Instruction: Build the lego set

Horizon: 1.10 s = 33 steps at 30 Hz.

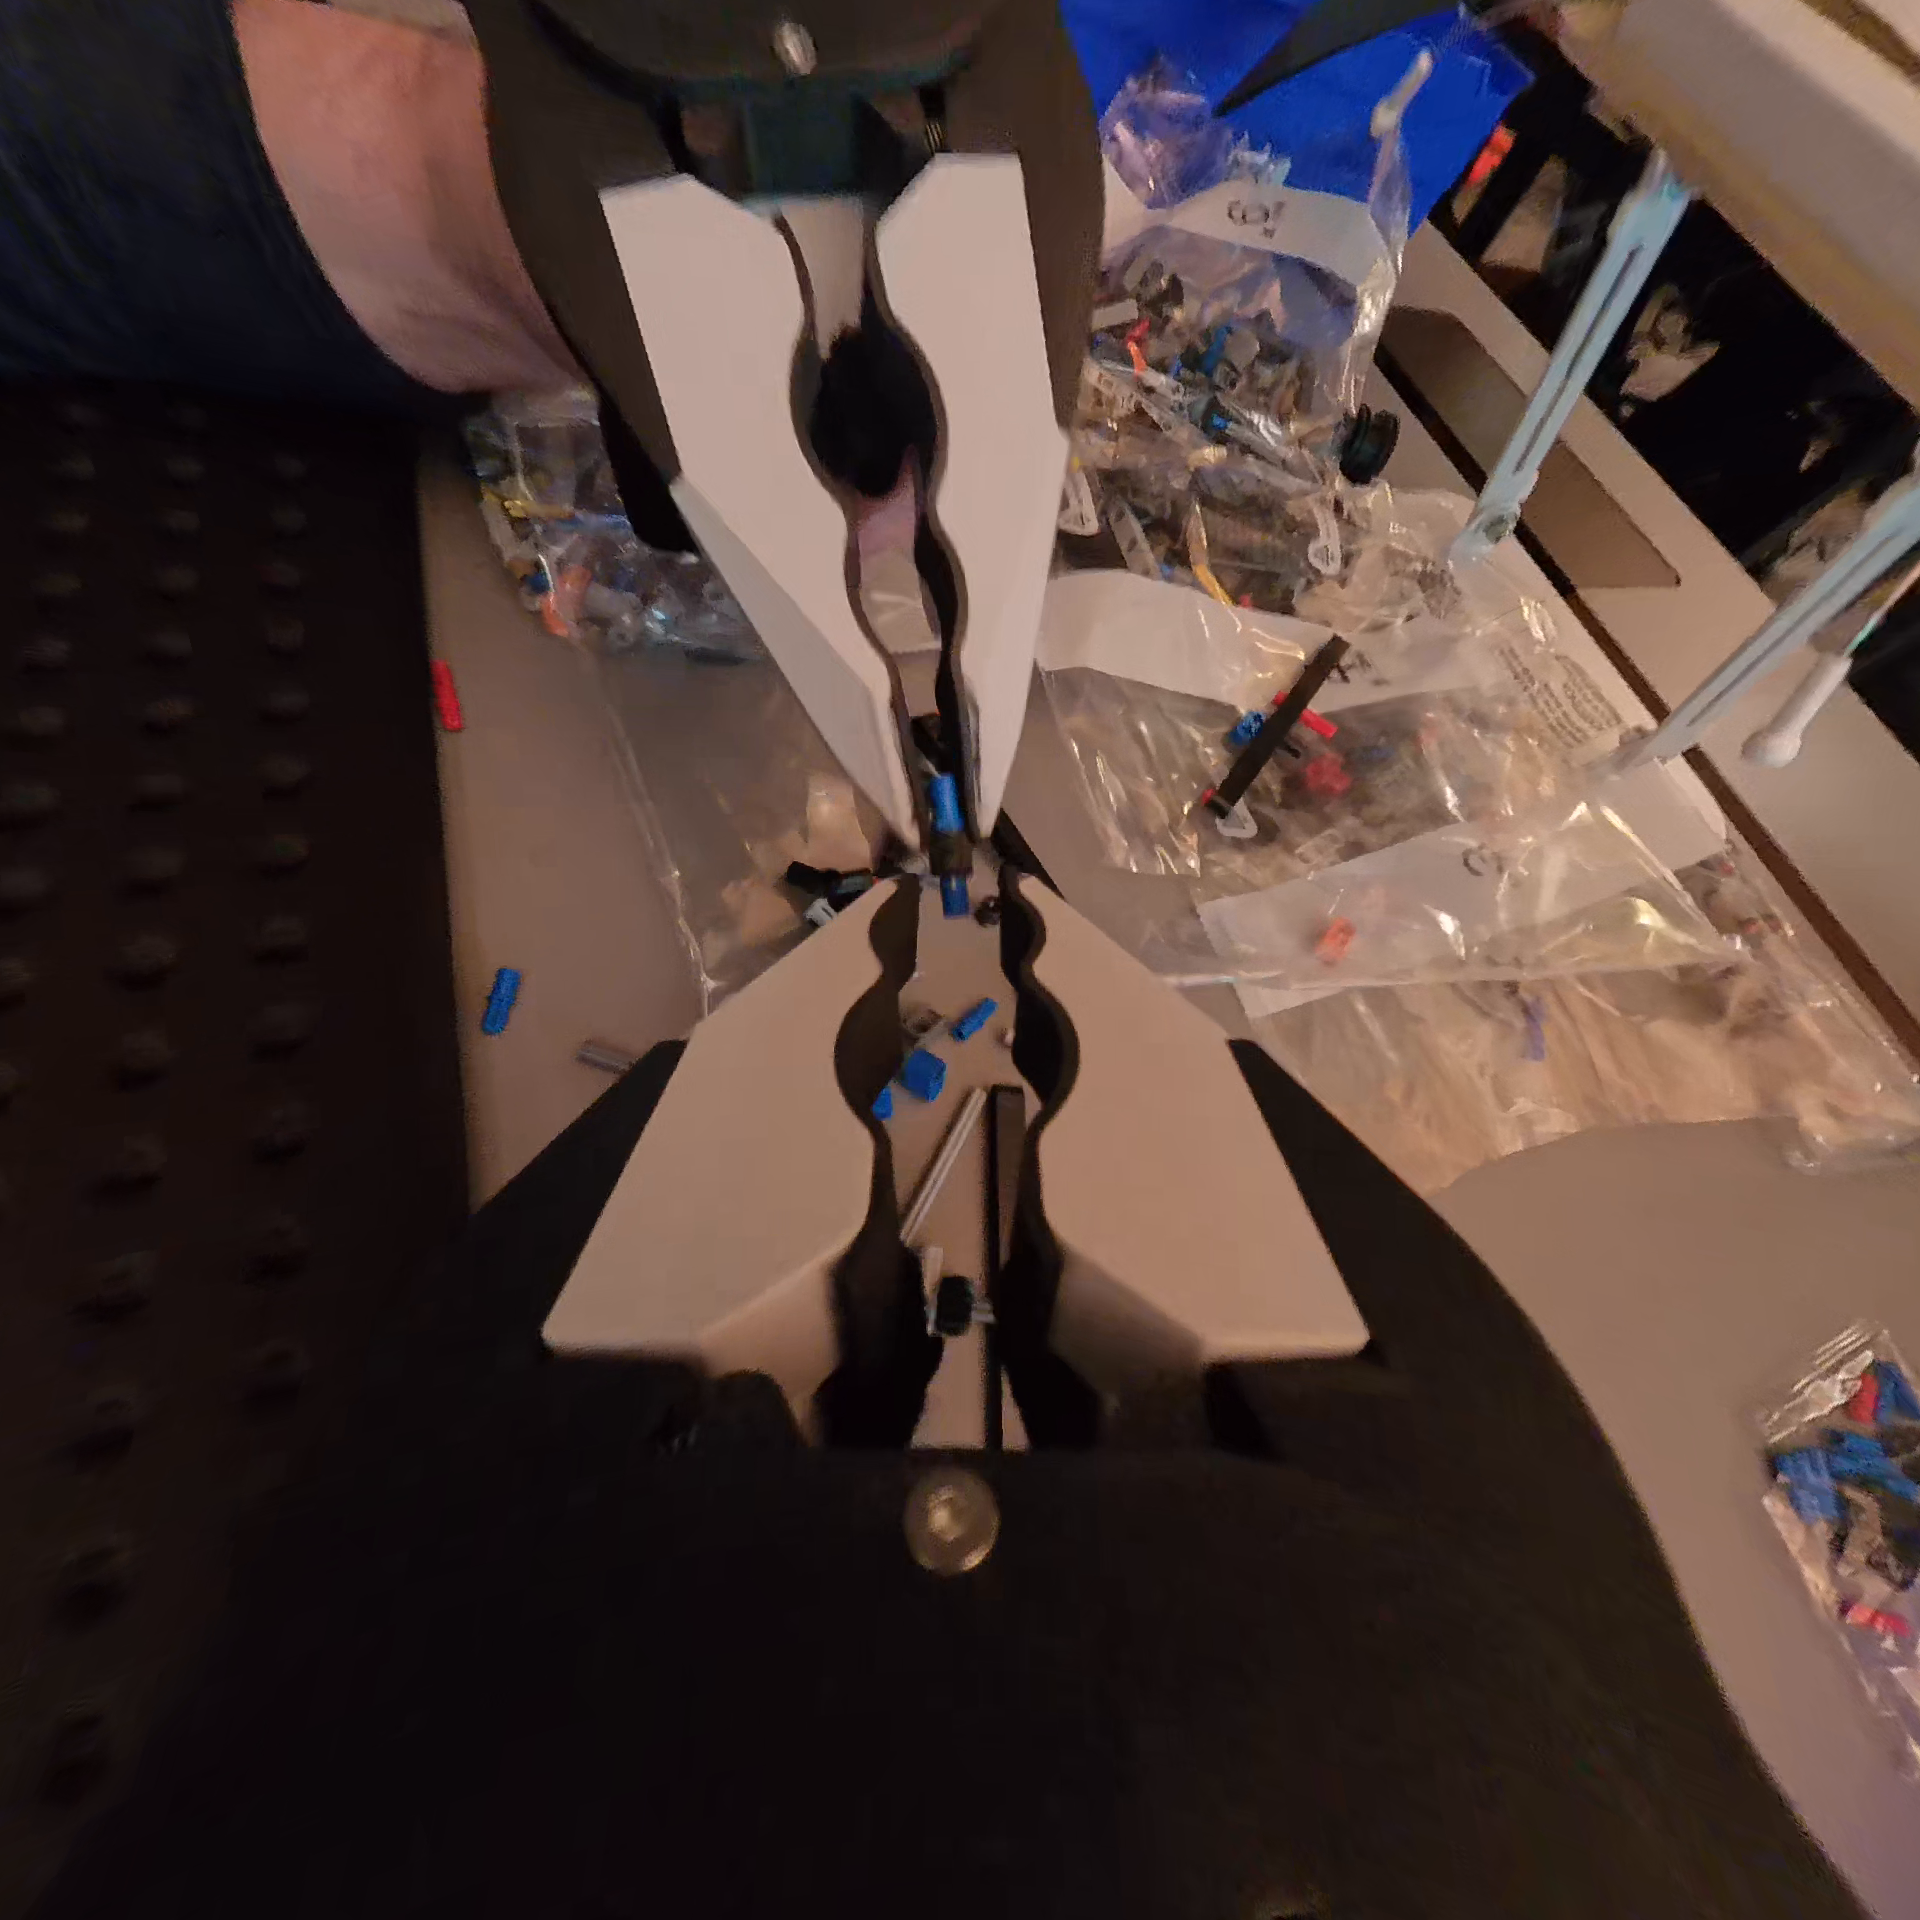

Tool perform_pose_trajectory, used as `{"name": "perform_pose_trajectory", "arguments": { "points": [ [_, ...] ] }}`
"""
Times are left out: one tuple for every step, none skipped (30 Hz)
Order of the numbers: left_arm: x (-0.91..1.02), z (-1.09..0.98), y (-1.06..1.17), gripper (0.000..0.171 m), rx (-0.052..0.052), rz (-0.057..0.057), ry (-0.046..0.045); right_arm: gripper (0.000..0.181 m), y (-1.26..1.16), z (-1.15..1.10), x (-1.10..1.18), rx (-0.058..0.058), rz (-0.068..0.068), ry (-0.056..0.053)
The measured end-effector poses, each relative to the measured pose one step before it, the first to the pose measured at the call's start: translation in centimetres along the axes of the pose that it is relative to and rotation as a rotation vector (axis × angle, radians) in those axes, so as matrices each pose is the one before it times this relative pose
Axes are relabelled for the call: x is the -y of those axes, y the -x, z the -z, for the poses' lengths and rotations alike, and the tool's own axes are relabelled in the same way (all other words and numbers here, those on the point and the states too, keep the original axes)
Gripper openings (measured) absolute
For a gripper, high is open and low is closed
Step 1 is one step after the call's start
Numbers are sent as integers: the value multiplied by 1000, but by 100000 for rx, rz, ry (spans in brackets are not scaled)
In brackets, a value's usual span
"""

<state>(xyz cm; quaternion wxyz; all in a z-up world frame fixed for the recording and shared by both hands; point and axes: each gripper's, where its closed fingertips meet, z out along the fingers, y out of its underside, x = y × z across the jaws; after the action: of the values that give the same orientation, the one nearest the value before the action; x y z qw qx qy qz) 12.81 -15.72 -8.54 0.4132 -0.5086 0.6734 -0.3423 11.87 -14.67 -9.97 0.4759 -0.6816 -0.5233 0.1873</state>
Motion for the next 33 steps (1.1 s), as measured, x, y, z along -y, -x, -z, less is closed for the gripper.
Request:
{"name": "perform_pose_trajectory", "arguments": {
  "points": [
    [-45, -195, -184, 6, -501, -439, 346, 9, 129, -28, 230, -463, 1536, -777],
    [-136, -45, 128, 6, 796, -368, 876, 9, -117, -94, -166, -1652, 714, 1285],
    [-40, 23, 53, 6, -49, 99, -106, 10, -44, -49, -1, -695, -266, -76],
    [84, 55, -27, 6, -440, 667, -807, 7, 135, 34, 107, 565, -264, -300],
    [174, 75, -25, 5, -108, -20, -1099, 5, -9, 104, 143, -1210, 1496, -187],
    [167, 65, -6, 6, -72, 141, -920, 4, -47, 100, 115, -1671, 1984, 181],
    [11, 6, -133, 5, -706, -222, -20, 4, 106, 36, -40, -99, 243, 1197],
    [48, -7, 2, 5, 801, -894, -246, 3, -23, 71, -35, -578, -108, 1244],
    [174, 44, 84, 5, 847, 409, -734, 4, -89, 93, 76, -1029, 458, 139],
    [65, 54, -53, 5, -707, 788, -420, 3, 36, 75, 14, 694, -808, -57],
    [69, 14, 18, 4, 202, 231, -294, 3, 1, 63, -18, 503, -1045, -362],
    [51, -32, -64, 4, 417, -68, 336, 3, 46, 84, -53, 187, 178, 284],
    [0, 61, -221, 4, -781, -1047, 353, 2, 218, 85, -5, 1263, 322, -94],
    [82, 202, -121, 3, -1070, 498, -996, 3, 108, 102, -23, 1009, -350, -702],
    [215, 531, 433, 3, 1717, 1936, -2213, 3, -557, 85, -946, -2906, 327, 4646],
    [1189, 1645, 1122, 3, 3562, 3672, -8385, 3, -980, 45, -2445, -5061, 1551, 11500],
    [1643, 2221, 1237, 2, 2645, 5336, -10342, 3, 113, 292, -469, 2625, -3081, -1728],
    [190, 1301, 700, 2, 2497, -594, -806, 3, 319, 869, 1515, 3568, -3337, -10005],
    [-1355, -8, 138, 3, 846, -1735, 6345, 3, 36, 523, 1353, 1375, -1893, -7169],
    [-1063, -803, -558, 3, -2539, 490, 3930, 3, -241, -197, -207, -1114, 690, 1725],
    [-453, -972, -1027, 3, -4857, -350, 2887, 3, 126, -507, -700, -45, 2019, 4115],
    [-375, -803, -1095, 4, -4884, -2387, 4148, 3, 545, -457, -403, 2226, 1604, 2356],
    [-709, -629, -100, 4, 852, -2539, 5306, 3, 549, -300, -106, 2904, 694, 91],
    [-672, -480, 85, 4, 1071, -1049, 3577, 4, 148, -203, -195, 1339, -627, 464],
    [-445, -406, -433, 4, -2935, 782, 1704, 4, -172, -143, -353, -924, -51, 2051],
    [-445, -338, -245, 5, -1623, 379, 1925, 4, 172, -58, 143, 757, 465, -634],
    [-553, -271, 175, 5, 1455, -1242, 3095, 4, 425, 30, 613, 2609, -999, -3372],
    [-393, -193, 84, 5, 668, -591, 2398, 4, 327, 10, 489, 2316, -1498, -2831],
    [144, -31, -72, 5, -606, 583, -903, 4, 16, -7, 147, 564, -1087, -1069],
    [378, 102, 58, 5, 429, 341, -2193, 4, -178, -32, -237, -756, -358, 1056],
    [155, 97, 173, 4, 1197, -491, -743, 4, -36, -71, -282, 186, -289, 1075],
    [25, 57, 97, 4, 660, -525, -376, 4, 70, -124, -135, 1247, -1560, -22],
    [149, 35, -71, 4, -269, -264, -1199, 5, 143, -214, -205, 2042, -2063, 625]
  ]
}}
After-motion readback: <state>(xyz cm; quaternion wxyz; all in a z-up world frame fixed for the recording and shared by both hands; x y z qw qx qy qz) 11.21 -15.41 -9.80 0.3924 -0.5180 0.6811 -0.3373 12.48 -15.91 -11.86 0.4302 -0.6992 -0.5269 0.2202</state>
